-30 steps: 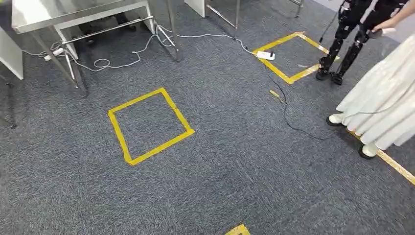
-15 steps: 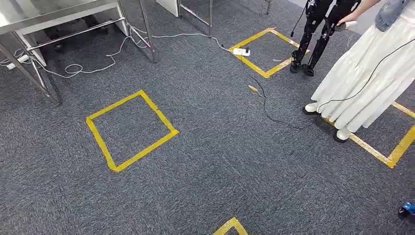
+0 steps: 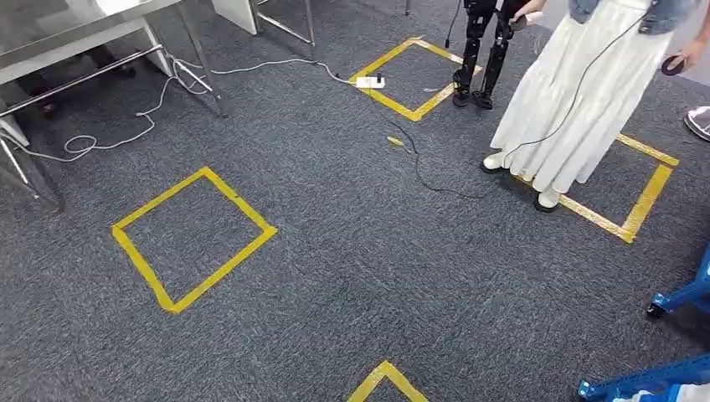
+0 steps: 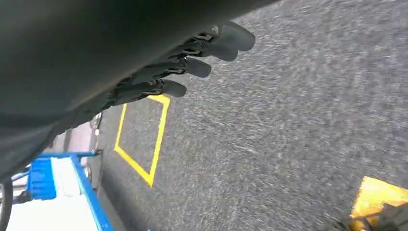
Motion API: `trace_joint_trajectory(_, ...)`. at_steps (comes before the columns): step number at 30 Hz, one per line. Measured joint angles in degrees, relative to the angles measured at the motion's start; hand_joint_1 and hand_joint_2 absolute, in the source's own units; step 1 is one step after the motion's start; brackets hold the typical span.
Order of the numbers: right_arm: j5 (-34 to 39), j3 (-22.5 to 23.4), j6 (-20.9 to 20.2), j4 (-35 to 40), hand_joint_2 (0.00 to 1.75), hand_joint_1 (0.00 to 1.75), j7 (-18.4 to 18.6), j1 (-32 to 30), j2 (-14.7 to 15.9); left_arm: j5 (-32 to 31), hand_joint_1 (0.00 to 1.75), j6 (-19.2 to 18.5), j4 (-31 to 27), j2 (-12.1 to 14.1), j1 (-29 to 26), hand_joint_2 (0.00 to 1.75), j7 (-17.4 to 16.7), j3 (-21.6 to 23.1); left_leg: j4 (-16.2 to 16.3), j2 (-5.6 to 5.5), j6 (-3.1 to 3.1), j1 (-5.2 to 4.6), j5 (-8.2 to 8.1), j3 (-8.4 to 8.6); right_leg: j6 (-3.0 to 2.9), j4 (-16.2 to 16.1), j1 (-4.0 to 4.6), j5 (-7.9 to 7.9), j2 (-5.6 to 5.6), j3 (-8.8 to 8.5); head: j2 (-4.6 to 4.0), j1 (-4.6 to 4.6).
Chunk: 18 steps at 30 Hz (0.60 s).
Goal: Take the parts from the cabinet and place them on the table.
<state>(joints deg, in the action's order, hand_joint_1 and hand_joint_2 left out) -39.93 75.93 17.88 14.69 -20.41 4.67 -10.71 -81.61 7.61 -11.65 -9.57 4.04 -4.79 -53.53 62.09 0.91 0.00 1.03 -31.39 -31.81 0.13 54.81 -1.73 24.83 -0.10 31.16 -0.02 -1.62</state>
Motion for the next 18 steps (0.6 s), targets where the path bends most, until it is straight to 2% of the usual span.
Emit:
trace_joint_trajectory(2, 0.00, 0.00, 0.00, 0.00, 0.00, 0.00, 0.00, 0.00, -0.02, 0.00, 0.00, 0.00, 0.00, 0.00, -0.15, 0.00, 0.00, 0.00, 9.74, -0.68, -0.21, 0.01, -4.47, -4.49, -0.26, 0.04, 0.33, -0.17, 1.07, 0.36, 0.00, 0.00)
trace_joint_trajectory(3, 0.00, 0.00, 0.00, 0.00, 0.00, 0.00, 0.00, -0.10, -0.02, 0.00, 0.00, 0.00, 0.00, 0.00, -0.14, 0.00, 0.00, 0.00, 12.44, -0.70, -0.18, 0.02, -4.91, -5.76, -0.37, 0.07, 0.48, -0.25, 1.63, 0.43, 0.00, 0.04)
trace_joint_trajectory(4, 0.02, 0.00, 0.02, 0.02, 0.00, 0.00, 0.00, -0.19, -0.04, 0.02, 0.00, 0.00, 0.00, 0.02, -0.16, 0.00, 0.00, -0.02, 12.15, -0.72, -0.01, 0.03, -3.90, -5.65, -0.37, 0.08, 0.52, -0.25, 2.23, 0.36, 0.00, 0.00)
trace_joint_trajectory(5, 0.02, 0.02, 0.04, 0.00, 0.00, 0.00, 0.00, -0.22, -0.11, 0.00, 0.00, 0.00, 0.00, 0.06, -0.21, 0.00, 0.00, -0.02, 9.50, -0.88, 0.26, 0.02, -1.71, -4.50, -0.36, 0.09, 0.60, -0.25, 2.84, 0.25, 0.00, 0.02)
trace_joint_trajectory(6, 0.00, 0.02, 0.11, 0.00, 0.00, 0.00, 0.00, -0.19, -0.17, -0.09, 0.00, 0.00, 0.00, 0.07, -0.20, 0.00, 0.00, -0.02, 4.06, -1.31, 0.66, 0.02, 1.71, -1.97, -0.34, 0.09, 0.65, -0.26, 3.63, 0.00, 0.00, 0.02)
trace_joint_trajectory(7, 0.00, 0.02, 0.17, 0.00, 0.00, 0.00, 0.04, -0.14, -0.33, -0.18, 0.00, 0.00, 0.00, 0.13, -0.21, 0.00, 0.00, -0.02, -1.10, -2.55, 1.20, -0.02, 4.60, 0.40, -0.33, 0.08, 0.72, -0.26, 4.22, -0.21, 0.00, 0.00)
trace_joint_trajectory(8, -0.02, 0.02, 0.24, 0.00, 0.00, 0.00, 0.09, -0.11, -0.55, -0.17, 0.00, 0.02, 0.00, 0.22, -0.29, 0.00, -0.04, -0.02, -3.81, -4.95, 1.81, 0.02, 5.06, 1.78, -0.31, 0.00, 0.57, -0.27, 4.65, -0.13, 0.00, 0.11)
trace_joint_trajectory(9, -0.09, 0.02, 0.35, 0.00, 0.00, 0.00, 0.15, 0.13, -0.68, -0.17, 0.00, 0.08, 0.00, 0.31, -0.37, 0.00, -0.26, 0.00, -4.00, -5.23, 1.94, -0.07, 5.21, 1.55, 0.03, 0.22, 1.07, -0.47, 5.06, 0.12, 0.00, 0.24)
trace_joint_trajectory(10, -0.09, 0.02, 0.39, 0.00, 0.00, 0.00, 0.20, 0.11, -0.66, -0.17, 0.00, 0.11, 0.00, 0.31, -0.22, 0.00, -0.33, 0.00, -3.95, -4.62, 1.97, -0.35, 5.06, 1.62, 0.25, 0.20, 0.57, -0.60, 5.51, 0.45, 0.00, -0.11)
trace_joint_trajectory(11, -0.11, 0.02, 0.39, 0.00, 0.00, 0.00, 0.28, 0.05, -0.70, -0.17, 0.00, 0.13, 0.00, 0.33, -0.09, 0.00, -0.42, 0.00, -4.06, -4.20, 2.11, -0.41, 5.00, 1.61, 0.50, 0.10, 0.47, -0.75, 5.93, 0.56, 0.00, -0.31)
trace_joint_trajectory(12, -0.11, 0.02, 0.41, 0.00, 0.00, 0.00, 0.37, -0.09, -0.90, -0.15, 0.00, 0.20, -0.02, 0.35, -0.05, 0.00, -0.50, -0.02, -4.64, -3.71, 2.29, -0.58, 5.09, 1.68, 1.01, -0.18, 0.50, -1.10, 6.26, 0.72, 0.00, -0.26)
trace_joint_trajectory(13, -0.11, 0.02, 0.46, 0.00, 0.00, 0.00, 0.39, -0.18, -0.85, -0.15, 0.00, 0.22, 0.00, 0.20, 0.13, 0.00, -0.50, 0.00, -7.30, -2.57, 2.45, -0.05, 5.47, 2.58, 1.48, -0.30, 1.45, -1.18, 6.54, 1.03, 0.00, -0.28)
trace_joint_trajectory(14, -0.11, 0.02, 0.46, 0.00, 0.00, 0.00, 0.44, -0.17, -0.72, -0.15, 0.00, 0.31, -0.02, 0.17, 0.14, 0.00, -0.48, -0.02, -7.96, -2.02, 2.61, -0.13, 6.07, 2.93, 1.25, 1.25, 1.21, -0.17, 3.79, 2.31, 0.00, -0.06)
trace_joint_trajectory(15, -0.11, 0.02, 0.46, 0.00, 0.00, 0.00, 0.44, 0.03, -0.68, -0.15, 0.00, 0.50, -0.02, 0.20, 0.02, 0.00, -0.39, -0.02, -8.11, -1.45, 3.09, -0.09, 6.35, 2.84, 0.80, 4.70, 1.34, 1.72, 2.15, 3.73, 0.00, 0.17)
trace_joint_trajectory(17, -0.09, 0.02, 0.46, 0.00, 0.00, 0.00, 0.44, 0.15, -0.52, -0.20, 0.00, 0.92, -0.02, 0.17, -0.21, 0.00, -0.31, -0.02, -8.12, -0.03, 3.06, -0.52, 6.35, 2.51, 0.52, 14.24, 1.10, 5.48, 1.00, 8.37, 0.00, 0.13)
trace_joint_trajectory(18, -0.09, 0.02, 0.46, 0.00, 0.00, 0.00, 0.44, 0.07, -0.50, -0.26, 0.00, 1.22, -0.02, 0.20, -0.22, 0.00, -0.20, -0.02, -8.02, 0.56, 3.06, -0.59, 6.37, 2.36, 0.76, 17.69, 0.98, 6.42, 0.84, 9.93, 0.00, 0.31)
